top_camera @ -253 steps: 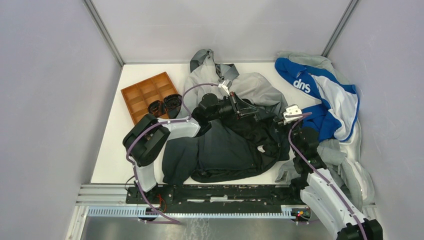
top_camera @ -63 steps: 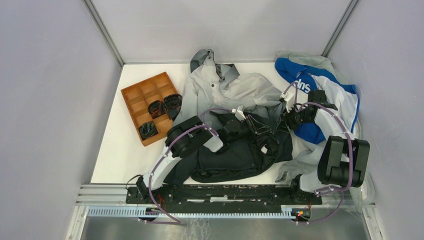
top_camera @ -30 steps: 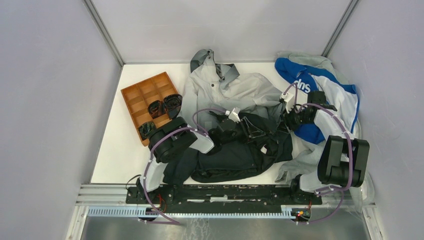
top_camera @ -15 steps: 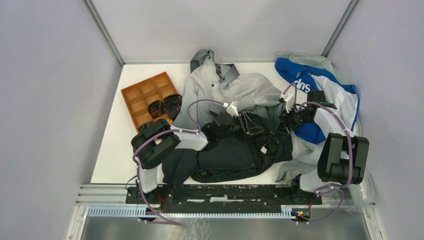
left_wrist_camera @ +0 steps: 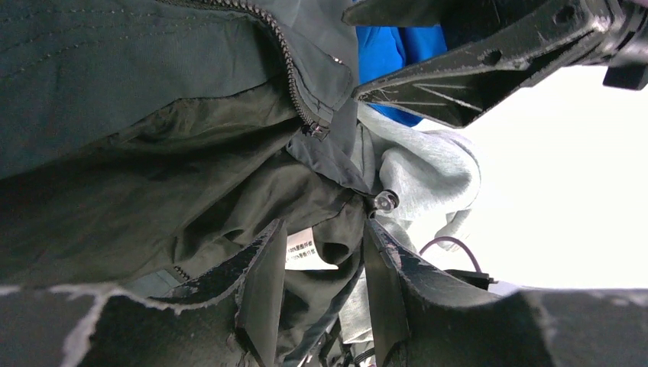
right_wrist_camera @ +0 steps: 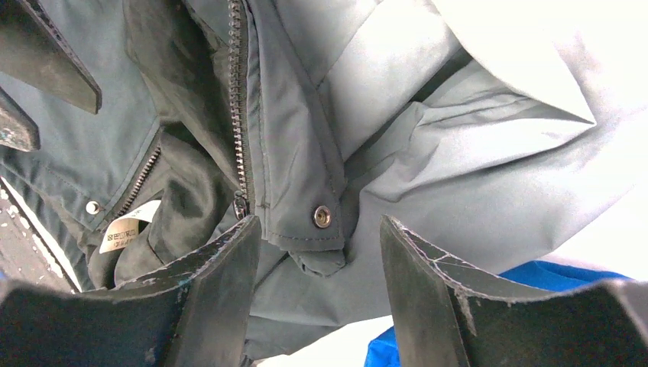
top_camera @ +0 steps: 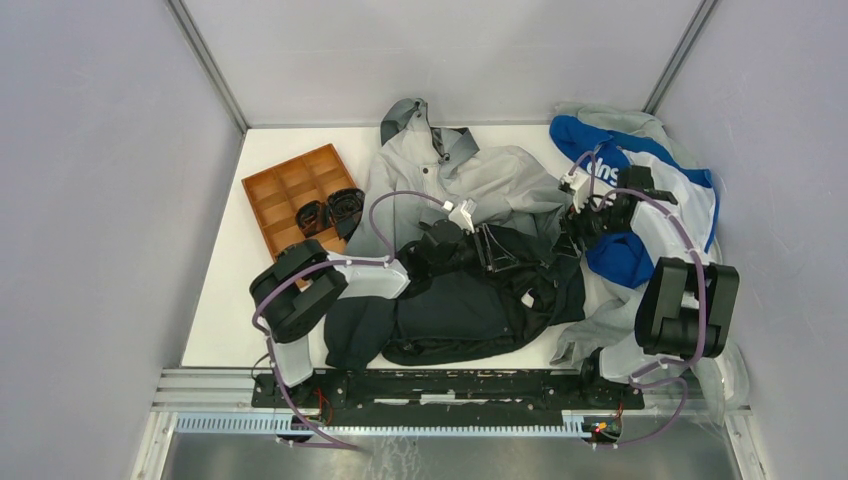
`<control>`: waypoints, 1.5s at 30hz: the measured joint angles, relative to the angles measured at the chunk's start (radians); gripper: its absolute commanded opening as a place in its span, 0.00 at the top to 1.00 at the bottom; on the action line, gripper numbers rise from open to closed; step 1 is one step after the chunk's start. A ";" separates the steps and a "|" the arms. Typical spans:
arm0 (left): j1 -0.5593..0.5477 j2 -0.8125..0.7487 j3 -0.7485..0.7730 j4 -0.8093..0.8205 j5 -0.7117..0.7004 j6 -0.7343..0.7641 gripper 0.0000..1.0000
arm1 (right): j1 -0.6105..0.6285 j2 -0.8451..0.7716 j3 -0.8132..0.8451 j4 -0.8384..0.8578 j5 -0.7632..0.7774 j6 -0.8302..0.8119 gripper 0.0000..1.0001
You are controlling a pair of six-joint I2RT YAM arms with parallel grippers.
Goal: Zip up the jacket
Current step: Adjust the jacket at the center of the board.
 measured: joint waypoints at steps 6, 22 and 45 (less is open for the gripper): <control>0.006 -0.045 0.000 -0.063 -0.001 0.062 0.52 | 0.026 0.106 0.088 -0.085 0.000 -0.055 0.36; 0.033 -0.255 -0.076 -0.198 -0.040 0.197 0.52 | 0.085 0.237 0.156 -0.203 0.001 -0.120 0.64; 0.056 -0.368 -0.171 -0.256 -0.115 0.232 0.52 | 0.087 0.177 -0.002 0.011 -0.137 0.114 1.00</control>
